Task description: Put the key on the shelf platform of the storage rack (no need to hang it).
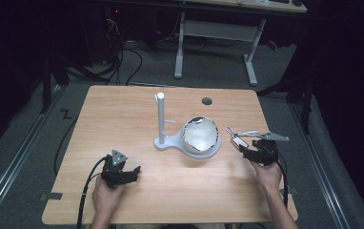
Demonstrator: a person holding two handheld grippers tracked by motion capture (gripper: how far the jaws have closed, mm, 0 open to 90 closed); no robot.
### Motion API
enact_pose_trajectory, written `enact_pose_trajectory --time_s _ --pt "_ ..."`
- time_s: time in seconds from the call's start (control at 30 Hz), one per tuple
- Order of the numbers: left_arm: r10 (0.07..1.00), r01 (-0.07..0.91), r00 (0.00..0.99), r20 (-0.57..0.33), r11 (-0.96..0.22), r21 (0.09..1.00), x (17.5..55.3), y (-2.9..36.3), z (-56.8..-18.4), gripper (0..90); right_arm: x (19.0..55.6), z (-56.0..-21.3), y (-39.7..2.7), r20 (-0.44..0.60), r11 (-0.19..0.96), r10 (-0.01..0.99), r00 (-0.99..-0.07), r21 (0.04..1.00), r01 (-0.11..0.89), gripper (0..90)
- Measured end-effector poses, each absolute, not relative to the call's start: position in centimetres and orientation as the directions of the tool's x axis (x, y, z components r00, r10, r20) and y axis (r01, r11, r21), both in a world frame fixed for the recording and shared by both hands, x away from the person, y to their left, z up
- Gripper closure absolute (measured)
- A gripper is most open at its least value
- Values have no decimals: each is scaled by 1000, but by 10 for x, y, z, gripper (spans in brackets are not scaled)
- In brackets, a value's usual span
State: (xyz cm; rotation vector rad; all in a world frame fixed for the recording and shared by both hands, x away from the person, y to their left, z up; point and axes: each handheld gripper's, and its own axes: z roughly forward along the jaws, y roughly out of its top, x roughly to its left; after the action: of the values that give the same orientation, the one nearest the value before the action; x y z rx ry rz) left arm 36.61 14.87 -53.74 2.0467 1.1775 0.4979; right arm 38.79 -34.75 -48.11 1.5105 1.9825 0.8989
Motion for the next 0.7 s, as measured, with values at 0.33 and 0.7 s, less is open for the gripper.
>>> enact_pose_trajectory --time_s 0.33,0.7 --pt "859 586 511 -22 -330 740 366 149 -537 232 411 -481 -345 -6 194 961 -277 728 658 340" --pt "860 586 510 -21 -330 740 366 149 -537 231 432 -495 -342 -15 204 962 -271 698 686 343"
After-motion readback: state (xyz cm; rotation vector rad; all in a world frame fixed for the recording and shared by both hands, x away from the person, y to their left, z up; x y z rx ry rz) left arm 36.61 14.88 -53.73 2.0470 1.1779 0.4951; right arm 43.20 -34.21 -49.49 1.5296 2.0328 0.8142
